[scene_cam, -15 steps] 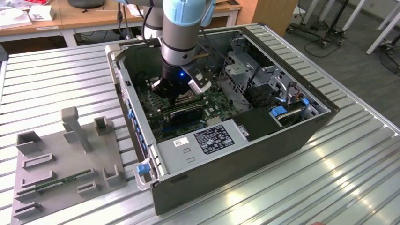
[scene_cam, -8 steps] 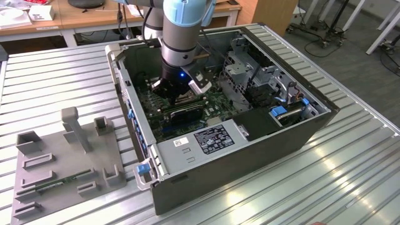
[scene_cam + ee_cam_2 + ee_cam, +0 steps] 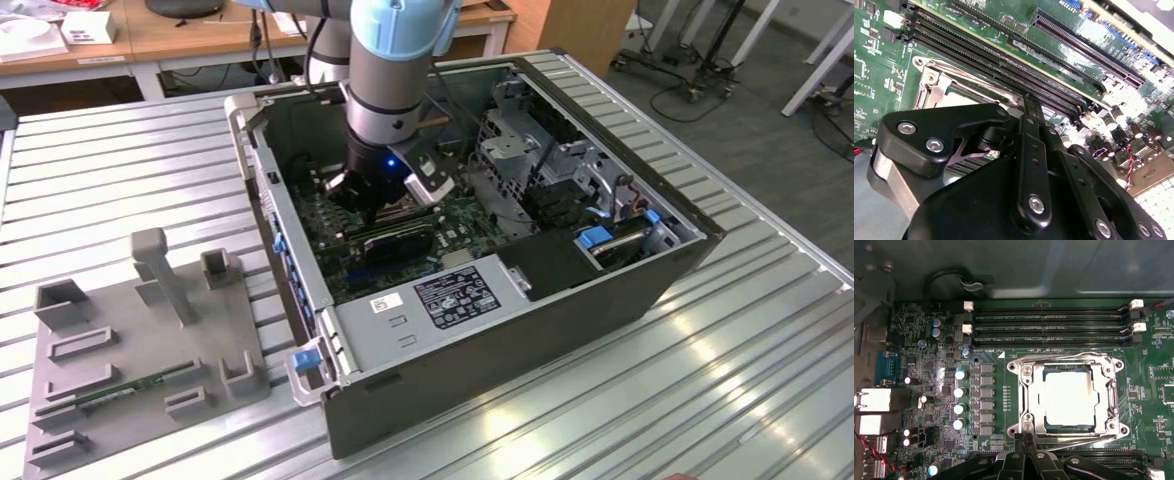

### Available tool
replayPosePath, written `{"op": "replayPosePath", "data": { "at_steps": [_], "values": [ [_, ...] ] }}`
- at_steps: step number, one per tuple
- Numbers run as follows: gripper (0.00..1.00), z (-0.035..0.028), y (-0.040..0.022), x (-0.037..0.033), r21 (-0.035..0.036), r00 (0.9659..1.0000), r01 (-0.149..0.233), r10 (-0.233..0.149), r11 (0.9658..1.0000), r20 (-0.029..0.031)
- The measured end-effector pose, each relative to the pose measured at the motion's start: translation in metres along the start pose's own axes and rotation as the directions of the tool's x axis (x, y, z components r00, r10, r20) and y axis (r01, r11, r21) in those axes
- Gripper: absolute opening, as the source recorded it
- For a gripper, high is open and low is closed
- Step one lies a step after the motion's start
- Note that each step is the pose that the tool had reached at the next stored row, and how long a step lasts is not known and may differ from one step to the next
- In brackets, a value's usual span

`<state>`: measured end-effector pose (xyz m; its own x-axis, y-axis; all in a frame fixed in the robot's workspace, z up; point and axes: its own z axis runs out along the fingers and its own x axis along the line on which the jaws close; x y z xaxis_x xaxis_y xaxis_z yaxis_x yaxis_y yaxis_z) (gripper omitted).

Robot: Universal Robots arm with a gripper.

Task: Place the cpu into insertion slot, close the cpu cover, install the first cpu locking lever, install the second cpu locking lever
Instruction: 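Install the second cpu locking lever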

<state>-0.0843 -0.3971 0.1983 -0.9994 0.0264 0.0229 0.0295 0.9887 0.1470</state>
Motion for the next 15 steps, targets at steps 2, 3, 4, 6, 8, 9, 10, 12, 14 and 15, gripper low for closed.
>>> {"op": "replayPosePath", "data": {
  "at_steps": [2, 3, 4, 6, 8, 9, 10, 12, 14, 15],
  "values": [
    [0.11, 0.0, -0.0006, 0.0, 0.0001, 1.0, 0.0, 0.0, 1.0, 0.0],
    [0.11, 0.0, -0.0008, 0.0, 0.0, 1.0, 0.0, 0.0, 1.0, 0.0],
    [0.11, 0.0, -0.001, -0.0001, -0.0003, 1.0, 0.0, 0.0, 1.0, 0.0001],
    [0.11, 0.0, -0.0012, 0.0, -0.0033, 1.0, 0.0, 0.0, 1.0, -0.0001],
    [0.11, 0.0001, -0.0013, -0.0001, -0.016, 1.0, 0.0, 0.0, 0.9999, -0.0003],
    [0.11, 0.0, -0.0014, 0.0, -0.0236, 1.0, 0.0, 0.0, 0.9997, -0.0005],
    [0.11, 0.0, -0.0014, 0.0, -0.0306, 1.0, 0.0, -0.001, 0.9995, -0.0006],
    [0.11, 0.0, -0.0013, 0.0, -0.0388, 1.0, 0.001, -0.001, 0.9992, -0.0008],
    [0.11, 0.0001, -0.0013, 0.0, -0.0396, 1.0, 0.0, -0.001, 0.9992, -0.0007],
    [0.11, 0.0001, -0.0013, 0.0, -0.04, 1.0, 0.001, -0.001, 0.9992, -0.0006]
  ]
}}
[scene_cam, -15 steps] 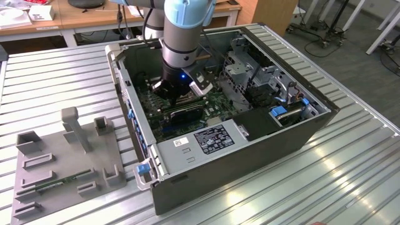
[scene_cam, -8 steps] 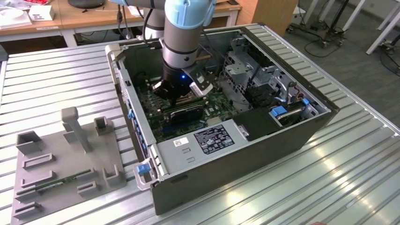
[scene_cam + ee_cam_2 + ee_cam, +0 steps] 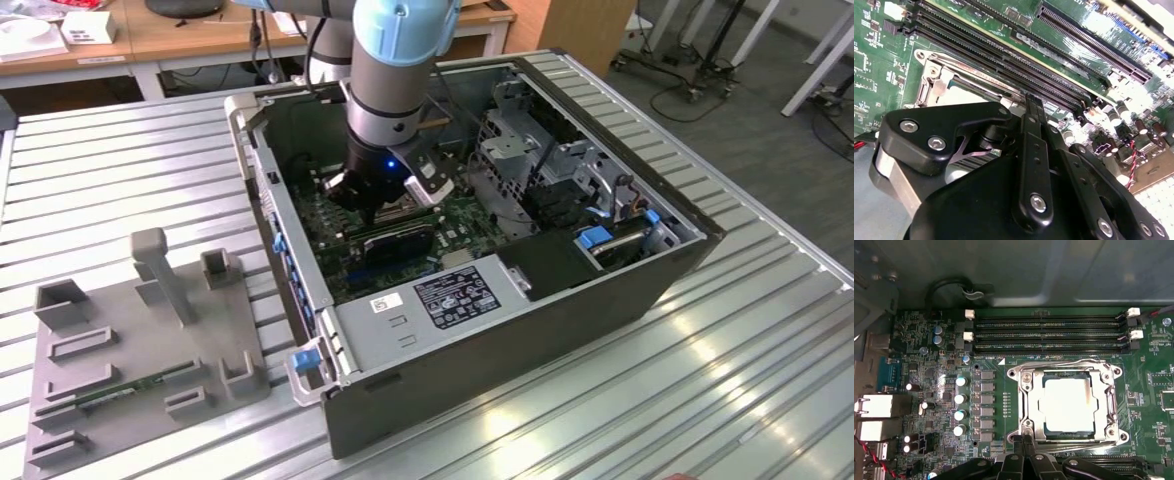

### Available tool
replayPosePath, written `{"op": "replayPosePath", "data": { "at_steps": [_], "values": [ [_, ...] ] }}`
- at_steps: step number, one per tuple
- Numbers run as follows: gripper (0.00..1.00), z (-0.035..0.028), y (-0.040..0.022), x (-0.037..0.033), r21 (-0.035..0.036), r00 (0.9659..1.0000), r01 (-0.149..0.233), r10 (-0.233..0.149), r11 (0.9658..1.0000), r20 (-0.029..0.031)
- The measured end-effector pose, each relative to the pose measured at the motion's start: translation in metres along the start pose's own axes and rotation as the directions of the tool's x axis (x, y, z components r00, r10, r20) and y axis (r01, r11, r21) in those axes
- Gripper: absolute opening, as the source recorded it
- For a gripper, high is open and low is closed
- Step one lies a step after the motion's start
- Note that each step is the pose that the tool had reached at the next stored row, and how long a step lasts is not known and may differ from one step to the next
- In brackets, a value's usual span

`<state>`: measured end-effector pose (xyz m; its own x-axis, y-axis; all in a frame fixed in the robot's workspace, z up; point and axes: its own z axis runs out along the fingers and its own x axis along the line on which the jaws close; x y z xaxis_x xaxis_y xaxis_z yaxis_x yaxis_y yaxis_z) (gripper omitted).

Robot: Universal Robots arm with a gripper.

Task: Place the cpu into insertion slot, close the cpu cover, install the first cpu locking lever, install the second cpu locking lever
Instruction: 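Install the second cpu locking lever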

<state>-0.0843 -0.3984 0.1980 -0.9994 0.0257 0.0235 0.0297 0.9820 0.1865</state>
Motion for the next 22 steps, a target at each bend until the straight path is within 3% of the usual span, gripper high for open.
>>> {"op": "replayPosePath", "data": {
  "at_steps": [8, 22],
  "values": [
    [0.11, 0.0021, -0.0016, -0.0002, -0.0067, 1.0, 0.0, 0.0, 1.0, 0.0001],
    [0.11, 0.0023, -0.0017, 0.0014, -0.0064, 1.0, 0.0, 0.0, 1.0, -0.0002]
  ]
}}
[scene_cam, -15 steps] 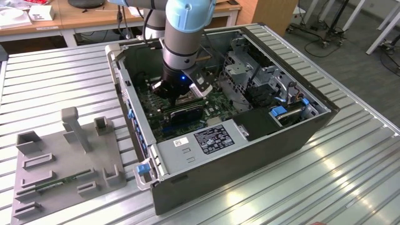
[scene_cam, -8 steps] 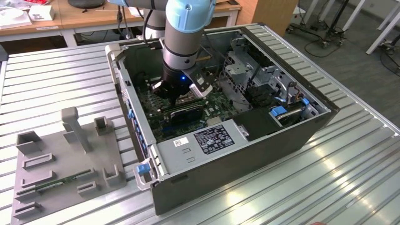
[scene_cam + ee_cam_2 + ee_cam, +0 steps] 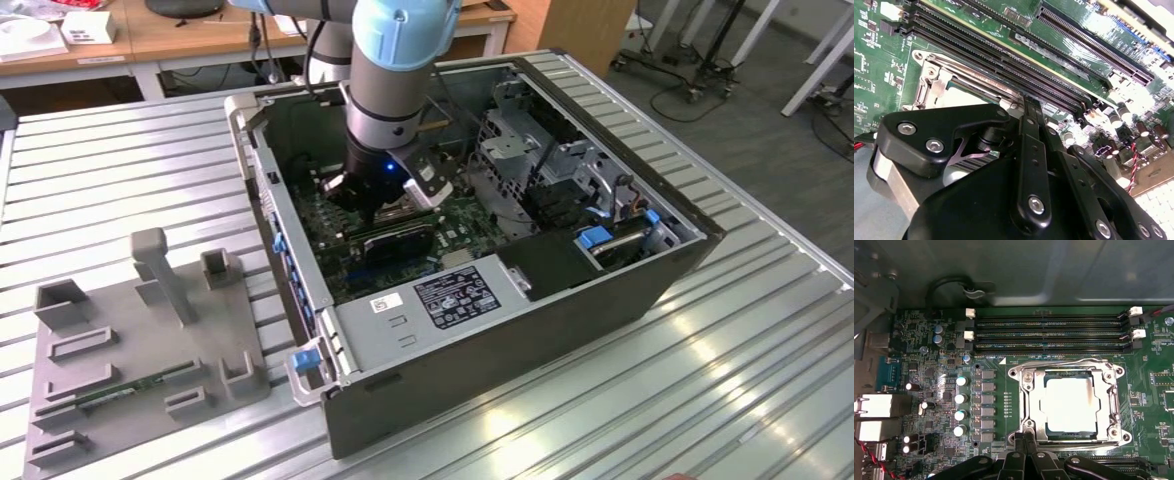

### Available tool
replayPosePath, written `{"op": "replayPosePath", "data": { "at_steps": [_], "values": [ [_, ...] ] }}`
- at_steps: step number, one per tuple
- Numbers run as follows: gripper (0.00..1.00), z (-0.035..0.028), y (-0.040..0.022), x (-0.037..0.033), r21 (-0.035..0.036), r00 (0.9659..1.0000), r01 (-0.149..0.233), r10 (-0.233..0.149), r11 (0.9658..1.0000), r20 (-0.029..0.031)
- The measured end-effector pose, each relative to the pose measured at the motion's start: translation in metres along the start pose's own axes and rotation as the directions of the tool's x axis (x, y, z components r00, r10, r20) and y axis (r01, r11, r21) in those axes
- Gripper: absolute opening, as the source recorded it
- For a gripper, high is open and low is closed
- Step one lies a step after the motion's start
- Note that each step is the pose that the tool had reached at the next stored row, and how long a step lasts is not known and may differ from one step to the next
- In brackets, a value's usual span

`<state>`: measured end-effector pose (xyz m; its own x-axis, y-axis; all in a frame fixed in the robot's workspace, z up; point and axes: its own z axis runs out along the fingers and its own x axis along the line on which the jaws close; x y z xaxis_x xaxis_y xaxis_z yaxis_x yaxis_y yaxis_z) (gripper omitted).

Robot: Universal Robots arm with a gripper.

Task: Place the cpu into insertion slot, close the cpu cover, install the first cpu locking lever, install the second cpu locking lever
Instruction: 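Install the second cpu locking lever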

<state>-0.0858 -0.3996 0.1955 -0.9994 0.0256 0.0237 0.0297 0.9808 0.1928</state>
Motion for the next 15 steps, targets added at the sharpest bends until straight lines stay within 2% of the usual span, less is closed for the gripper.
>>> {"op": "replayPosePath", "data": {
  "at_steps": [15],
  "values": [
    [0.11, 0.0015, 0.0001, 0.0026, -0.0003, 1.0, 0.0, 0.0, 1.0, 0.0001]
  ]
}}
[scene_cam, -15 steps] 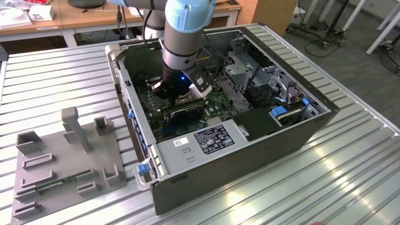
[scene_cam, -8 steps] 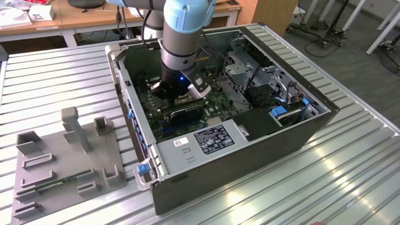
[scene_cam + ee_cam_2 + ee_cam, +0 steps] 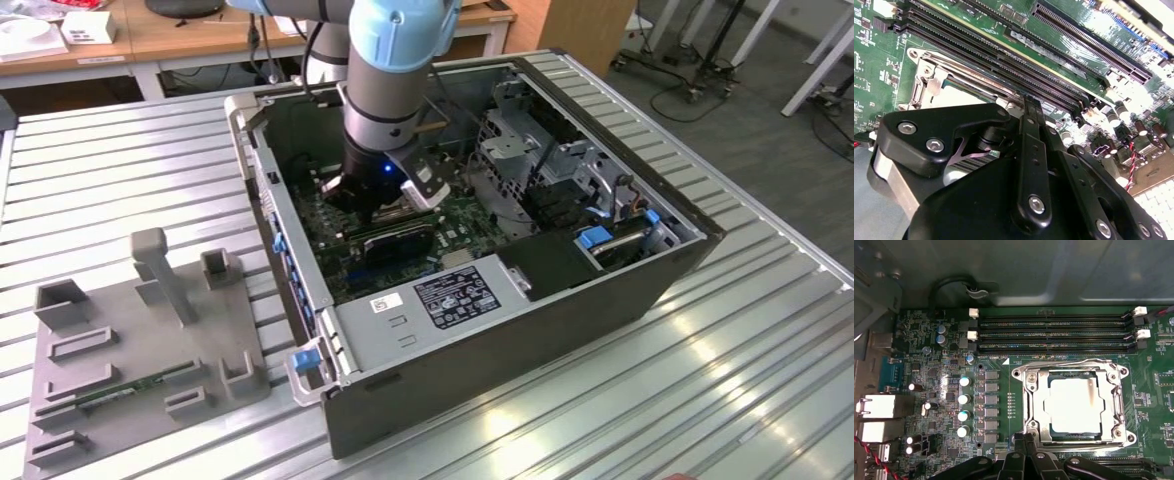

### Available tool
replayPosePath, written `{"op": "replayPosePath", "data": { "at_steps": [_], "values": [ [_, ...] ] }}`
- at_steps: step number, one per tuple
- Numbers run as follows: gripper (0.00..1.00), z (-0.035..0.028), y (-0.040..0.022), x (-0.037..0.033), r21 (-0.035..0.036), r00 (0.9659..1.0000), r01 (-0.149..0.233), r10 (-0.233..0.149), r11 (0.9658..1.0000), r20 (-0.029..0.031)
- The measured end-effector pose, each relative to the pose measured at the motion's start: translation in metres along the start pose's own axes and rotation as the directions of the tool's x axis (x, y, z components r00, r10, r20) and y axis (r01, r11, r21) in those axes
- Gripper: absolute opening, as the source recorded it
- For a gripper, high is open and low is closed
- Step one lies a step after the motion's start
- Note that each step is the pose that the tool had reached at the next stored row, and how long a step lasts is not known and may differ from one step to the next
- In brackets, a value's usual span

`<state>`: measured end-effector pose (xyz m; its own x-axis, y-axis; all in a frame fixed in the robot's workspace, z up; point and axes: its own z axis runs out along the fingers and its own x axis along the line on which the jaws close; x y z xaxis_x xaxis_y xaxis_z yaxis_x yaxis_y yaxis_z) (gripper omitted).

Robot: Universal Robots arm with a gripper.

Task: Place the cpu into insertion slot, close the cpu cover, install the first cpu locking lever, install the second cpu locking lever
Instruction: 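Install the second cpu locking lever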

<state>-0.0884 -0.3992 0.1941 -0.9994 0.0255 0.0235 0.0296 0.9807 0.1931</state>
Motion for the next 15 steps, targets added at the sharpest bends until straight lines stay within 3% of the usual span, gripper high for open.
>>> {"op": "replayPosePath", "data": {
  "at_steps": [9, 15],
  "values": [
    [0.11, 0.0015, -0.0002, 0.0007, 0.0002, 1.0, 0.0, 0.0, 1.0, -0.0002],
    [0.11, 0.0017, 0.0013, 0.0007, 0.0092, 1.0, 0.0, 0.0, 1.0, 0.0]
  ]
}}
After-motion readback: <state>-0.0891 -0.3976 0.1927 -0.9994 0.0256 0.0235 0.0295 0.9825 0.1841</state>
